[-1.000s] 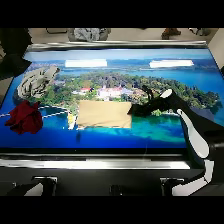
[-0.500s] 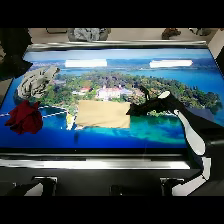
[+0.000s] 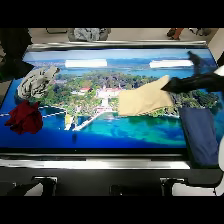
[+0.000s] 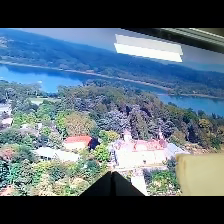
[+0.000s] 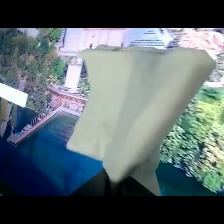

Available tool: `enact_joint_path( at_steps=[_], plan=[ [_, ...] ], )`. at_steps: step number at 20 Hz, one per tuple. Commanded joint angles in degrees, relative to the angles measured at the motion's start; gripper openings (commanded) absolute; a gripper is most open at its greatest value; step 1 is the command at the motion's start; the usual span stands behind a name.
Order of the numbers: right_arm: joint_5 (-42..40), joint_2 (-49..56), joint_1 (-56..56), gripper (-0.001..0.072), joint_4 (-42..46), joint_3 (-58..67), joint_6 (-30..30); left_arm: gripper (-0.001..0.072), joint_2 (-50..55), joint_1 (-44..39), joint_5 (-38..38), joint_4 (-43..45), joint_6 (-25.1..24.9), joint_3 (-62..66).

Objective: Fold the shirts.

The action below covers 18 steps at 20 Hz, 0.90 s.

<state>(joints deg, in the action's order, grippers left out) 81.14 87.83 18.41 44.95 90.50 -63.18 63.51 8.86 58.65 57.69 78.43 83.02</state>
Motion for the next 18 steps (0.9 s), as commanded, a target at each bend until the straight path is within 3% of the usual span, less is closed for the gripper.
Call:
enact_joint_path(
  at_steps=[1, 10, 18],
  plan=[
    [5.4, -5.0, 11.1, 0.0049, 1.8, 3.2, -3.8, 0.0027, 0.0, 0.0, 0.5, 0.0, -2.2, 0.0],
    [10.0, -8.7, 30.5, 0.0050, 1.8, 8.9, -7.7, 0.0027, 0.0, 0.0, 0.5, 4.3, -2.2, 0.0],
    [5.7, -13.0, 40.9, 0.0049, 2.6, 9.0, -11.7, 0.0028, 0.0, 0.0, 0.5, 4.3, -2.2, 0.0]
  ],
)
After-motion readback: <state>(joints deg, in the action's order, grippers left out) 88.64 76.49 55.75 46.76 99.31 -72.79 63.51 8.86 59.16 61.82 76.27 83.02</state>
